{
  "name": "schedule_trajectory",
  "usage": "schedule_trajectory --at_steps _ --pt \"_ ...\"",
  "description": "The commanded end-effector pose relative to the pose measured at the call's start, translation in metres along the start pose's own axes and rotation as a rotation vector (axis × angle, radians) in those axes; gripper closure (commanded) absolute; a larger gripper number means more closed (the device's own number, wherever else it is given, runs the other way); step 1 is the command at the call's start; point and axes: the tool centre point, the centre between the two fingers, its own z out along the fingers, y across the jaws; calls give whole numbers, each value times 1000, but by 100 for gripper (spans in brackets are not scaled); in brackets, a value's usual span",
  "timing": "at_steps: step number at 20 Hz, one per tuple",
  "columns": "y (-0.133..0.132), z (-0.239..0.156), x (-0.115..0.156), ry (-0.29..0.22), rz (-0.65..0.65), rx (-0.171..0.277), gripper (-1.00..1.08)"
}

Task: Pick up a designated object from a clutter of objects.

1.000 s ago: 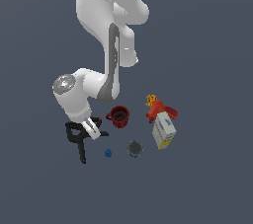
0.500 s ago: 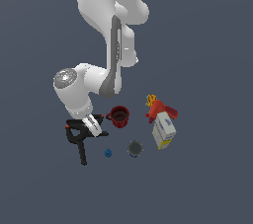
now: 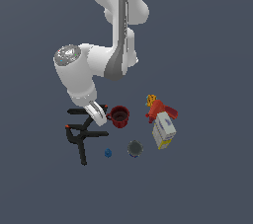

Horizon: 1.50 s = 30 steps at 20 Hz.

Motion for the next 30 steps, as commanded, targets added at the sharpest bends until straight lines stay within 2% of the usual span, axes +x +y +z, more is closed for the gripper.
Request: schedule_trajectory --at_steps 1,18,24,30 --pt "-3 -25 -10 2 0 2 108" --pt "-27 -199 -81 5 2 -2 108" --pt "-35 -242 -98 4 1 -2 108" --pt "-40 -266 -107 3 0 0 108"
